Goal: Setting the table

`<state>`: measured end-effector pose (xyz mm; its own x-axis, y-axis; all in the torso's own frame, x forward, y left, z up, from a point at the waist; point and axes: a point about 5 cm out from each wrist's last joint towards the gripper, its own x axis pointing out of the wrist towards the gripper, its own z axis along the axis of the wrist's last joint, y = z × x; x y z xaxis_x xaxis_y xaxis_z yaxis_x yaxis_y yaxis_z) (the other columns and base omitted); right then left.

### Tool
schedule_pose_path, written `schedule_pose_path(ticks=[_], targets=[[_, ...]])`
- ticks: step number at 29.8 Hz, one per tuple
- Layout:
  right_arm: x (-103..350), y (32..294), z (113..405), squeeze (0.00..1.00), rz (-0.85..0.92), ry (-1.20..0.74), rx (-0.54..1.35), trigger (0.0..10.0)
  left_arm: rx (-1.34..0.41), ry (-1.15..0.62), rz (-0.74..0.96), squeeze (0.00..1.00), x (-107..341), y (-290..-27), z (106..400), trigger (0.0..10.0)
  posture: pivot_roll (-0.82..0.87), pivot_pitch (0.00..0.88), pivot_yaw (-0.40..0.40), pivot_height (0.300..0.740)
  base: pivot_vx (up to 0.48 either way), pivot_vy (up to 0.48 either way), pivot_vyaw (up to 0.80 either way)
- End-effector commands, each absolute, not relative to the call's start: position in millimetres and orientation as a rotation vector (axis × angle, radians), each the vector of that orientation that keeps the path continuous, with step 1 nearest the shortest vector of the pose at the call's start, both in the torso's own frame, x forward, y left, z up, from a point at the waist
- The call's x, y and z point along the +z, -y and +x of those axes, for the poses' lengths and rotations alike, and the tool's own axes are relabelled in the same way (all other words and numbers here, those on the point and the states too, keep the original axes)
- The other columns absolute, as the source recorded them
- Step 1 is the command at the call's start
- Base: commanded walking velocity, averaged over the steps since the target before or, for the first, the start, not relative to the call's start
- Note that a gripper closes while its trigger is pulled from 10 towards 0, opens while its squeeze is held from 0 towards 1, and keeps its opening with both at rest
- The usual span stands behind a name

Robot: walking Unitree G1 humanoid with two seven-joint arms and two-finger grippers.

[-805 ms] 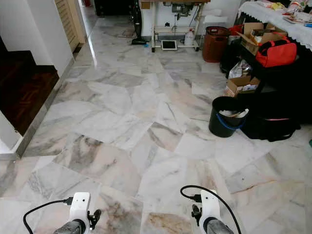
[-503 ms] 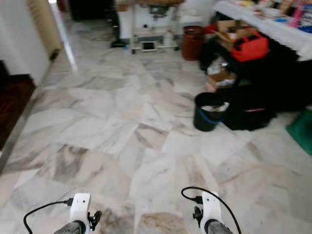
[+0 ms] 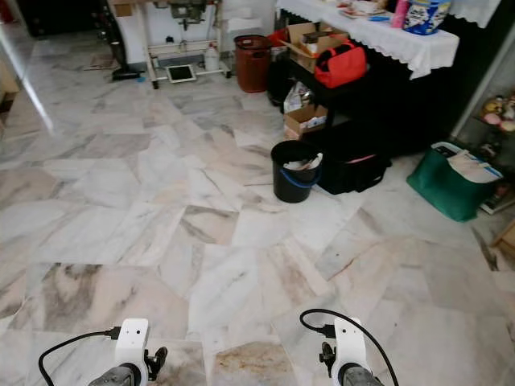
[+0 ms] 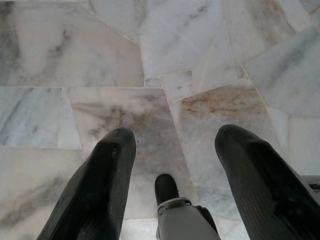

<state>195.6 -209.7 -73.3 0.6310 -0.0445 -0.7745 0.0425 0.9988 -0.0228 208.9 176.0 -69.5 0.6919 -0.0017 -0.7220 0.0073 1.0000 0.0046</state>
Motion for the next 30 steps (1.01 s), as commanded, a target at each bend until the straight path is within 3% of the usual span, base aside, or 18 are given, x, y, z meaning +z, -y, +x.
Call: schedule_pose_path(ticks=[1,30], targets=[[-71.6,210.1,198.9,0.0,0.004,-0.882,-0.061,10.0,-0.006,-0.819,0.03,0.0,-70.1,-179.4,207.8,10.0,0.02,0.0,-0.007,0.74,0.0,0.0,-0.76],[-73.7,214.8,193.4,0.0,0.038,-0.891,-0.099,10.0,-0.026,-0.83,0.065,0.0,-70.7,-181.6,206.4,10.0,0.02,0.0,0.007,0.74,0.0,0.0,-0.75]])
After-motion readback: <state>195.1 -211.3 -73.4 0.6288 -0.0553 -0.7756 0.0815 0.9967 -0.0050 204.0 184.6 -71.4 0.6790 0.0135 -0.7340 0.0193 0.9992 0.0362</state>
